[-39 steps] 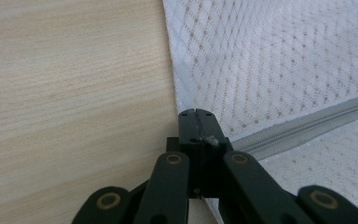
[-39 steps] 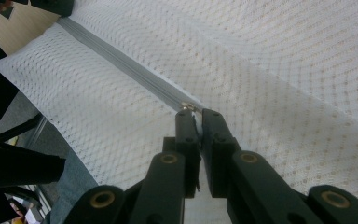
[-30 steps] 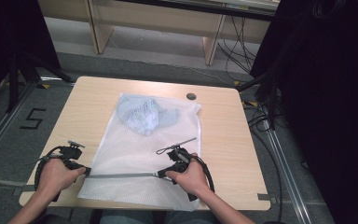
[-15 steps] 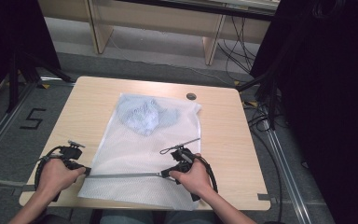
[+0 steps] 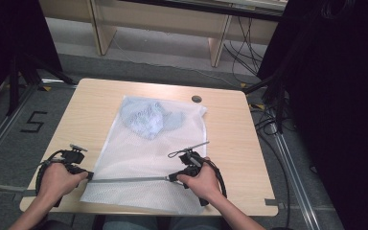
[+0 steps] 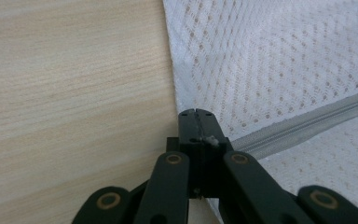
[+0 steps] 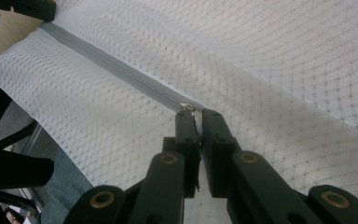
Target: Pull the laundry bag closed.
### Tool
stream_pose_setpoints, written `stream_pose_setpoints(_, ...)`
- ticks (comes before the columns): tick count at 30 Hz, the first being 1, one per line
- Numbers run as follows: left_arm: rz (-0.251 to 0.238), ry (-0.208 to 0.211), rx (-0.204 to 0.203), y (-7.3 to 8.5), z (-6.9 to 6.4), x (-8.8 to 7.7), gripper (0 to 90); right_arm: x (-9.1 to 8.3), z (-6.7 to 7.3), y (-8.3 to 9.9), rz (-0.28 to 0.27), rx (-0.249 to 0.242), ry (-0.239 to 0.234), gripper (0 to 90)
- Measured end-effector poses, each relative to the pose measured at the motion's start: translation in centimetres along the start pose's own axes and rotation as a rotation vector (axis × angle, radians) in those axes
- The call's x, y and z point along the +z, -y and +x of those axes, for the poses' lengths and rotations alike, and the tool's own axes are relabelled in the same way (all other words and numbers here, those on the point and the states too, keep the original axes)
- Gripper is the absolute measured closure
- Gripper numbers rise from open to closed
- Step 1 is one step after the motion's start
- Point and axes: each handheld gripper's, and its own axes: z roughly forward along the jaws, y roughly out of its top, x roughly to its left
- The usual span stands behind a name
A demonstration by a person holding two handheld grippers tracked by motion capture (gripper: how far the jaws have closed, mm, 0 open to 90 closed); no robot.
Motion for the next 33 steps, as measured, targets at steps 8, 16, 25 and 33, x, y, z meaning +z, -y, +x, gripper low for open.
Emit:
stream_pose_setpoints(8,-0.004,0.0,-0.002,0.0,0.0,0.0,89.9,-0.2,-0.5,0.1,-0.01,-0.008,-0.008,86.6)
stream_pose_setpoints(16,0.002,-0.002,0.0,0.0,0.0,0.0,89.9,-0.5,-0.7,0.1,-0.009,0.002,-0.003,86.5)
stream_pose_setpoints(25,-0.002,-0.002,-0.001,0.0,0.0,0.0,89.9,-1.0,-1.4,0.4,-0.016,0.009,0.015,86.8)
stream_pose_setpoints(33,-0.001,-0.003,-0.001,0.0,0.0,0.0,89.9,-1.2,-1.7,0.5,-0.016,0.013,0.013,86.8)
